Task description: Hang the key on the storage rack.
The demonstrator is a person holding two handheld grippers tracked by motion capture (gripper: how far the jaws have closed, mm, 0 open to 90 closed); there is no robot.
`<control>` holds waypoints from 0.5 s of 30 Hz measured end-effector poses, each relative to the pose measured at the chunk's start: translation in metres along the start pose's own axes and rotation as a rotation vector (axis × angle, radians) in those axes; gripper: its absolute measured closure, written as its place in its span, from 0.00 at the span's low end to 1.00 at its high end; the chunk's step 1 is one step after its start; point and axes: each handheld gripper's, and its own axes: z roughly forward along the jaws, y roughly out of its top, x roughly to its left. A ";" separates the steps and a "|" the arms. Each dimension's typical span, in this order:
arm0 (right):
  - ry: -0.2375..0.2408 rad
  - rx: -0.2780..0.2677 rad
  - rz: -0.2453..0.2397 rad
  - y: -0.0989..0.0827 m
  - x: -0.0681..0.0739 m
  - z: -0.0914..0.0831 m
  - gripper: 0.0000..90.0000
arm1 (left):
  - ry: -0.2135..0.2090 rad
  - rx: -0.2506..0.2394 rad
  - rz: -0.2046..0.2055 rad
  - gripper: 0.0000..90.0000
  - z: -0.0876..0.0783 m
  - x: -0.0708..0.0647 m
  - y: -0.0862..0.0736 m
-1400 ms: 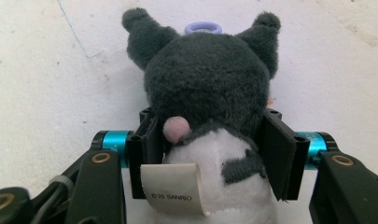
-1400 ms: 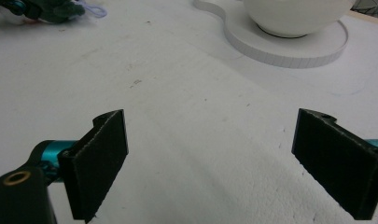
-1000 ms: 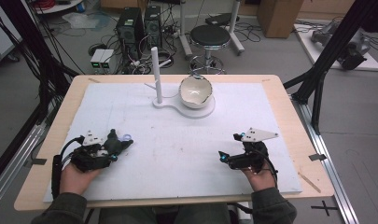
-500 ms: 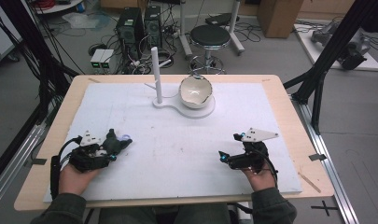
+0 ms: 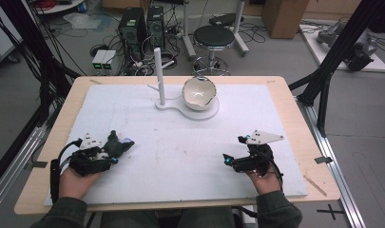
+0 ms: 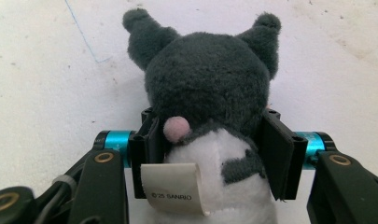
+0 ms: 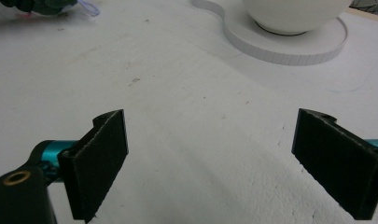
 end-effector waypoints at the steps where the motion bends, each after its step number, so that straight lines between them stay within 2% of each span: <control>1: 0.000 -0.001 -0.002 0.000 0.000 0.000 0.11 | -0.002 -0.009 -0.003 0.51 0.000 0.000 0.000; 15: -0.002 0.000 -0.003 0.000 0.000 0.000 0.11 | -0.012 -0.054 0.010 0.51 -0.008 -0.002 0.001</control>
